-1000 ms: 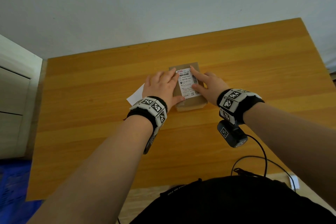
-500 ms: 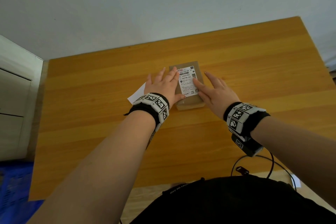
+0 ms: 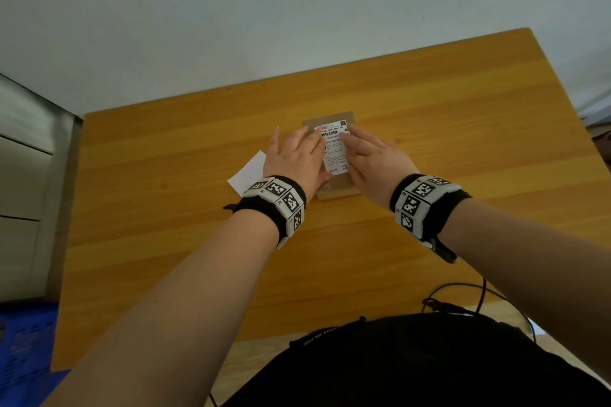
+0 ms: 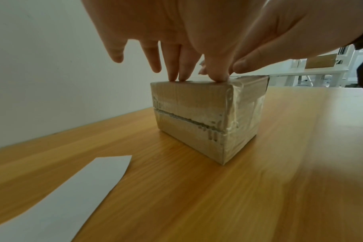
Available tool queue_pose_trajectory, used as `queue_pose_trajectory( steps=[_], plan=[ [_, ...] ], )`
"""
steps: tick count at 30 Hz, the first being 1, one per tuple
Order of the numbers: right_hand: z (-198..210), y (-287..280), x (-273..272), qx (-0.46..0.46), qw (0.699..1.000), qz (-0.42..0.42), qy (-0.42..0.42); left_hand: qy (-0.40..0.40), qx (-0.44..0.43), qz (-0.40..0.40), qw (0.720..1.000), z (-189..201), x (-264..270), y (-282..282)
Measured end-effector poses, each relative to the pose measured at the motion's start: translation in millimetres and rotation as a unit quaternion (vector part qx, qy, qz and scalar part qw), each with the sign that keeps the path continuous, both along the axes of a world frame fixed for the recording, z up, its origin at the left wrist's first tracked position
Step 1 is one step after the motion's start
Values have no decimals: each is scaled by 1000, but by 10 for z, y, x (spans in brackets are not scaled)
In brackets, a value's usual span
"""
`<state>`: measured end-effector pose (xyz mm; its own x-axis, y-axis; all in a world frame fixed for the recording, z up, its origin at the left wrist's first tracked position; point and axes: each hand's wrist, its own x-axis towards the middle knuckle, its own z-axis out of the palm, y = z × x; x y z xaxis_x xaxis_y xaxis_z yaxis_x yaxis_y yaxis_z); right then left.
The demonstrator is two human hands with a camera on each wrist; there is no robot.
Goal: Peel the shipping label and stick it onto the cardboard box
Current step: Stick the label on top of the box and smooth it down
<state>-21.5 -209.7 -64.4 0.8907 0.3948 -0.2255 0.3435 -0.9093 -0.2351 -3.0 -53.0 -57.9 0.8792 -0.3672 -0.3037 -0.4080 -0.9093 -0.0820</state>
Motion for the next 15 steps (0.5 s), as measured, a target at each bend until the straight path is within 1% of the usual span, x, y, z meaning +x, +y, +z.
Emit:
queue_pose_trajectory(
  steps=[4, 7, 10, 12, 15],
  plan=[
    [53, 126, 101, 23, 999, -49, -2, 9, -2, 0, 1000, 2, 39, 2],
    [-11, 186, 170, 9, 999, -31, -6, 14, -17, 13, 1000, -10, 59, 12],
    [-98, 216, 184, -20, 999, -32, 24, 28, 4, 16, 999, -43, 67, 13],
    [-141, 168, 182, -26, 999, -34, 30, 45, 12, 25, 999, -76, 65, 28],
    [-168, 74, 187, -22, 999, -31, 29, 69, 1, 47, 997, -110, 52, 53]
  ],
)
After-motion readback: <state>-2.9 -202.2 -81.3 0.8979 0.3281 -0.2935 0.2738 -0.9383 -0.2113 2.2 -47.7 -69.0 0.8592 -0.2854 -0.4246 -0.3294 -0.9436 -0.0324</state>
